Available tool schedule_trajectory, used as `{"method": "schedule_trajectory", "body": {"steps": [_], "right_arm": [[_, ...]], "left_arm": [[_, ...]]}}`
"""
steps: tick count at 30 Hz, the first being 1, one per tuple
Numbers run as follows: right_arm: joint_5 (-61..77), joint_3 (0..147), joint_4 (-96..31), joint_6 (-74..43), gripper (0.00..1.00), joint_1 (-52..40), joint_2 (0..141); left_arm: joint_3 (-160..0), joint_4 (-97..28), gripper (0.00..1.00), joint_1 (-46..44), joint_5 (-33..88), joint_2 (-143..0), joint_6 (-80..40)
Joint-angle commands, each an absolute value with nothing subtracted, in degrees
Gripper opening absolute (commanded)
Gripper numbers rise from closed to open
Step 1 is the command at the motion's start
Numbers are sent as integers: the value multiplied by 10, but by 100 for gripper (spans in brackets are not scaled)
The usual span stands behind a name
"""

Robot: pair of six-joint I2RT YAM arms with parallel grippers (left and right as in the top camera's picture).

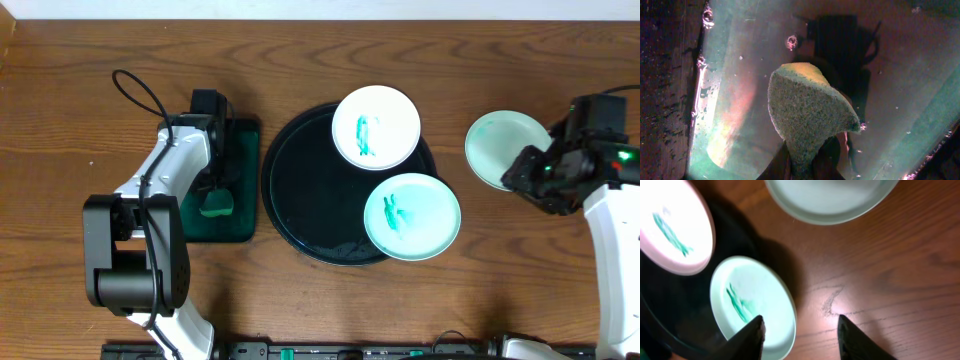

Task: Clean dirty plates on tray and stack at the side
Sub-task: 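Release the plate and move the right gripper to the lower tray plate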

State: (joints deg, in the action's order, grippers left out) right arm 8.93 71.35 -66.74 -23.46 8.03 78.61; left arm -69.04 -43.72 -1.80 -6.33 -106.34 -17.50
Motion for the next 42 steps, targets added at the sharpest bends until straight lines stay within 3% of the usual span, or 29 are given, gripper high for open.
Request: {"method": "schedule_trajectory", "body": {"steps": [1,12,19,20,26,31,34,42], "right_arm": [[84,681,-669,-243,48,44,785],[118,525,-552,-291,51,-10,788],[136,460,-445,-312,59,-37,788],[136,451,-438,-319,58,-39,788],[136,406,-398,-343,28,-42,789],[136,400,-384,-343,20,-42,789],[136,400,-379,-343,2,-42,789],[177,401,-344,-298,2,-70,788]], "left_arm": [[-688,-442,7,-16,-64,-1065,-166],[-688,-438,7,-16,-64,-1065,-166],[-688,-436,7,-16,-64,-1065,-166],[-688,-436,7,-16,-64,-1065,-166],[-688,-436,7,-16,-64,-1065,-166],[-688,-436,7,-16,-64,-1065,-168],[-688,-437,7,-16,-64,-1065,-168],[-688,-437,7,-16,-64,-1065,-168]]}}
